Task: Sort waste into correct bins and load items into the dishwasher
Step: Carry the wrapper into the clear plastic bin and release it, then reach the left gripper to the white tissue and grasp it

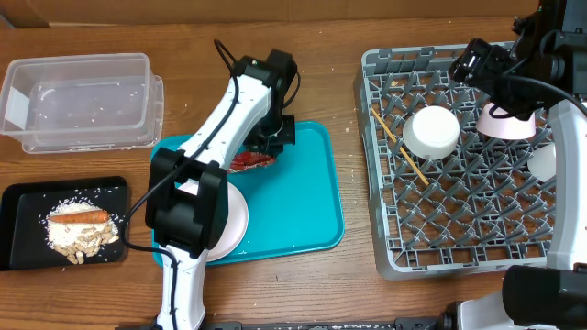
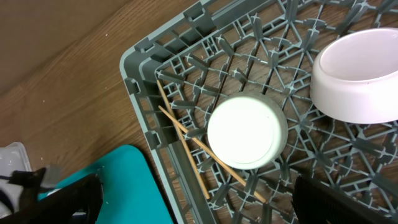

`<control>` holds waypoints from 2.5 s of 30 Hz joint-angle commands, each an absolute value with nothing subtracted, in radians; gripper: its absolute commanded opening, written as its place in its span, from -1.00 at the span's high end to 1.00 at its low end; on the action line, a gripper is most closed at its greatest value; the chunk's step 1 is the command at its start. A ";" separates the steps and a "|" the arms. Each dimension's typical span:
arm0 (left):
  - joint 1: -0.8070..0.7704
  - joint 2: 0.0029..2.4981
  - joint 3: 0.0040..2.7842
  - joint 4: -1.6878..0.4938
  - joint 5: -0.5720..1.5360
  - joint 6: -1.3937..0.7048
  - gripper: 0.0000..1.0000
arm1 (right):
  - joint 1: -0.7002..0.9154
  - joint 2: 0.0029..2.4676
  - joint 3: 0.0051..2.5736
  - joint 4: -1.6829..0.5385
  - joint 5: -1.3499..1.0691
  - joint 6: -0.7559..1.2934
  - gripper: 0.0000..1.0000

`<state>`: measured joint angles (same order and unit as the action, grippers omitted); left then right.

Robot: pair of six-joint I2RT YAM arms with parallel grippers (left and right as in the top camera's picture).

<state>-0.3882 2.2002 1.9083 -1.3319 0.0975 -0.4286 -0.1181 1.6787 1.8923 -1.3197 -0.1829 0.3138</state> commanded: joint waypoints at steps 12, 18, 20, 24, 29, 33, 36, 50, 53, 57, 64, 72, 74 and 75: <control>-0.368 2.202 2.309 -1.544 0.109 -0.418 0.92 | -0.119 1.673 1.919 -1.314 -0.180 0.315 -1.00; -0.254 2.202 2.501 -1.563 -0.012 -0.449 0.92 | -0.119 1.673 1.919 -1.314 -0.179 0.315 -1.00; -0.195 2.202 2.546 -1.542 -0.081 -0.467 0.92 | -0.119 1.673 1.919 -1.314 -0.179 0.315 -1.00; -0.083 2.204 2.555 -1.428 -0.170 -0.478 0.92 | -0.119 1.673 1.919 -1.314 -0.180 0.315 -1.00; 0.037 2.205 2.532 -1.289 -0.178 -0.422 0.92 | -0.119 1.673 1.919 -1.314 -0.179 0.315 -1.00; 0.105 2.205 2.481 -1.219 -0.264 -0.397 0.92 | -0.119 1.673 1.919 -1.314 -0.180 0.315 -1.00; 0.149 2.205 2.437 -1.192 -0.280 -0.366 0.54 | -0.119 1.673 1.919 -1.314 -0.180 0.315 -1.00; 0.197 2.204 2.424 -1.311 0.207 -0.373 -0.92 | -0.119 1.673 1.919 -1.315 -0.180 0.315 -1.00; 0.155 2.204 2.424 -1.385 0.447 -0.337 -0.54 | -0.119 1.673 1.919 -1.315 -0.180 0.315 -1.00; 0.074 2.205 2.422 -1.524 0.288 -0.318 -0.52 | -0.119 1.673 1.919 -1.314 -0.180 0.315 -1.00; -0.052 2.204 2.410 -1.690 -0.004 -0.305 -0.68 | -0.119 1.673 1.919 -1.314 -0.180 0.315 -1.00; -0.119 2.205 2.270 -1.690 -0.046 -0.295 -0.80 | -0.119 1.673 1.919 -1.314 -0.179 0.315 -1.00; -0.118 2.205 2.210 -1.690 -0.059 -0.294 -0.80 | -0.119 1.673 1.919 -1.314 -0.180 0.315 -1.00; -0.117 2.205 2.176 -1.689 -0.067 -0.294 -0.80 | -0.119 1.673 1.919 -1.314 -0.180 0.315 -1.00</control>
<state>-0.1184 2.2070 2.2585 -1.6859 -0.0086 -0.3103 -0.1181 1.6787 1.8923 -1.3197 -0.1829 0.3138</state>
